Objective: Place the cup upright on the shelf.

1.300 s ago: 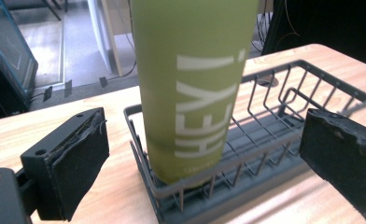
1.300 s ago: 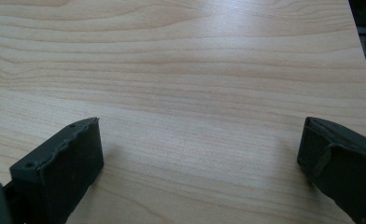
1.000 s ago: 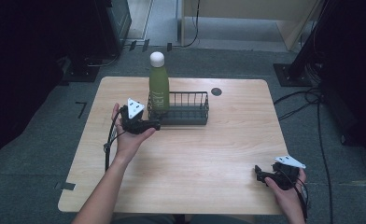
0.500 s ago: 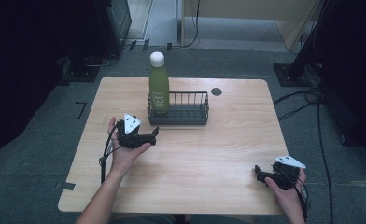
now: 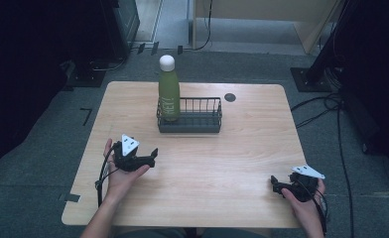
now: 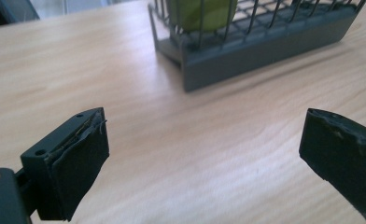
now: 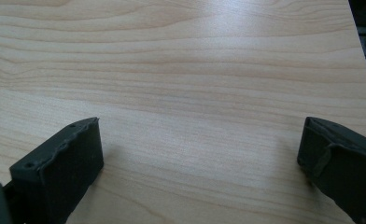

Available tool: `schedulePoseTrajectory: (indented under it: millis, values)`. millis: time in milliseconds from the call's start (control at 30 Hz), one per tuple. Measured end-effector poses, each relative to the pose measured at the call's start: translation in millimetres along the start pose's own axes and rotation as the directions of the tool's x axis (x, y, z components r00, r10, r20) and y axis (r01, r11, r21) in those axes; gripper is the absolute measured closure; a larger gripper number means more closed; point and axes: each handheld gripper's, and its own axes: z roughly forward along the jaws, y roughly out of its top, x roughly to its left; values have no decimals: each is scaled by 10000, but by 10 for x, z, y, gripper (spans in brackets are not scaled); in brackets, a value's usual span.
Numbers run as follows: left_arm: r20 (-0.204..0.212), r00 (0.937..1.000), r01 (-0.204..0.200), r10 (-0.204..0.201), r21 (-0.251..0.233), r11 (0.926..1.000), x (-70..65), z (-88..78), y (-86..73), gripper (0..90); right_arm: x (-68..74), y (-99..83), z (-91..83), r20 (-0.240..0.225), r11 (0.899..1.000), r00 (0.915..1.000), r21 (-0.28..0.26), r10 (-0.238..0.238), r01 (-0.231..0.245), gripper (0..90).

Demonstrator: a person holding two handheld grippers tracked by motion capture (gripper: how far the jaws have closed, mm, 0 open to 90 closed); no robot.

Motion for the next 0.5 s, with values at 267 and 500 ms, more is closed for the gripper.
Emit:
schedulePoseTrajectory:
  millis: [267, 500]
  values:
    - [-121, 9999, 33, -26, 515, 9987, 91, -140, -262, 21, 0, 0, 0, -1, 10000, 10000, 1, -4, 4, 0]
    - [-330, 9993, 188, -159, 902, 9957, 179, -227, -454, 21, 0, 0, 0, -1, 10000, 10000, 1, -3, 3, 0]
